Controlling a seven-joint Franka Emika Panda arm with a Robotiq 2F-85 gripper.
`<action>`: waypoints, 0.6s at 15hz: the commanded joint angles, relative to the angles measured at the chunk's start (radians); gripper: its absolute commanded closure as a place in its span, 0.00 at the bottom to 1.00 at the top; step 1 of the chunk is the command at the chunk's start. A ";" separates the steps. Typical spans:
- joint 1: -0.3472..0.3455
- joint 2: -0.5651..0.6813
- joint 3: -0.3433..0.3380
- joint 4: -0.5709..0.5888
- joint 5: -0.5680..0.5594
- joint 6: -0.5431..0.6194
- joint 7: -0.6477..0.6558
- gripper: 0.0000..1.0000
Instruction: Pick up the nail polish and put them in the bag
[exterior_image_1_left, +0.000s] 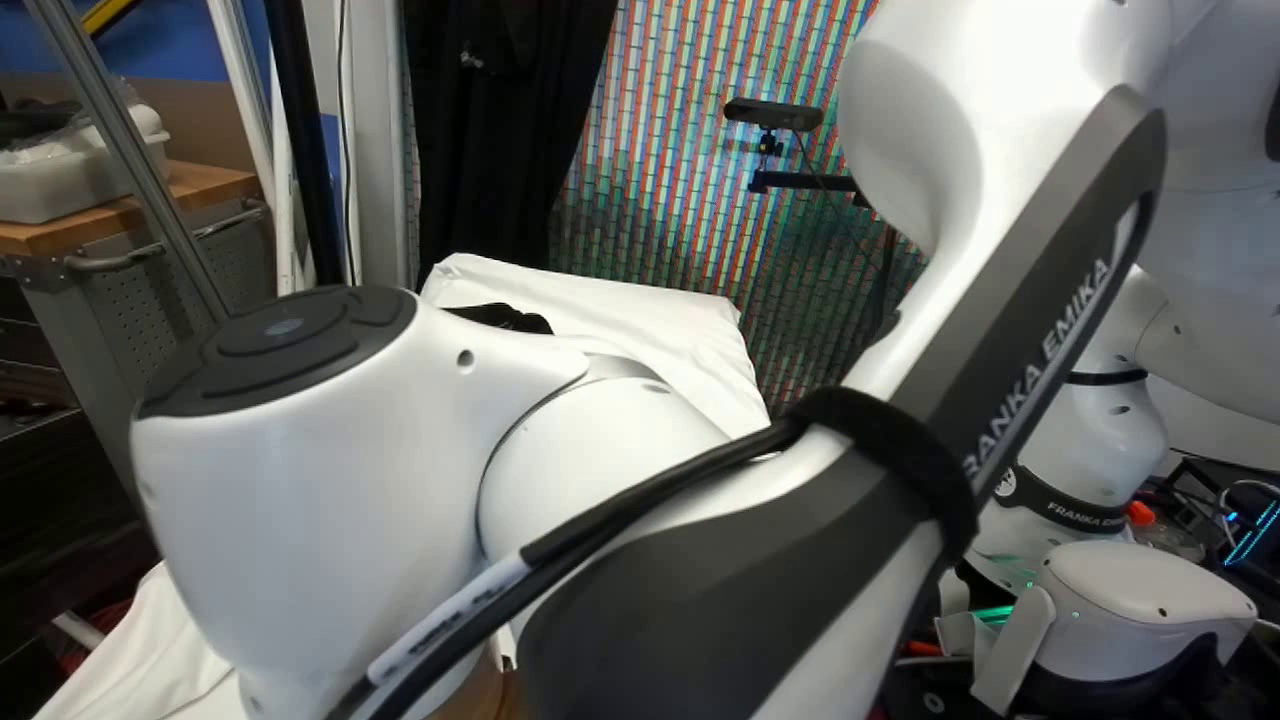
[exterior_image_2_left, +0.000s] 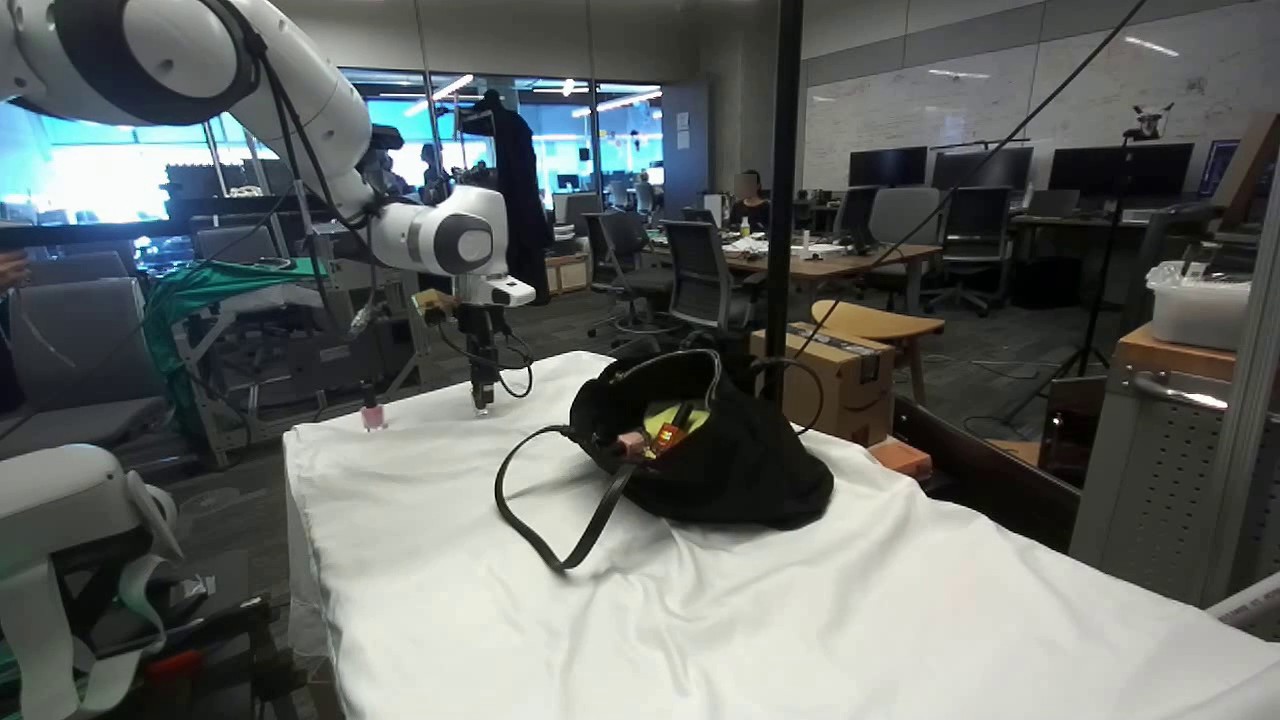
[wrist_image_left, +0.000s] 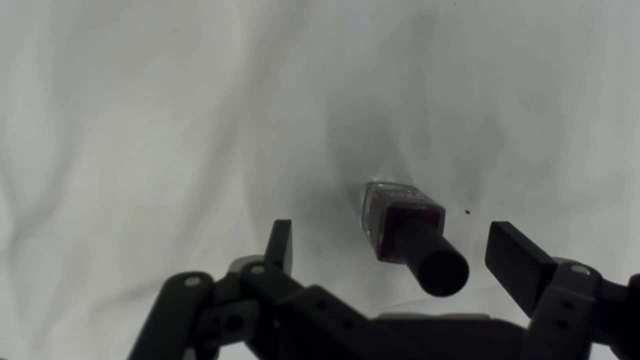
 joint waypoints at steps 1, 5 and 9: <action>0.019 0.055 -0.022 0.076 0.001 0.000 0.021 0.00; 0.021 0.087 -0.026 0.102 0.000 -0.009 0.019 0.00; 0.024 0.106 -0.029 0.113 -0.001 -0.010 0.017 0.00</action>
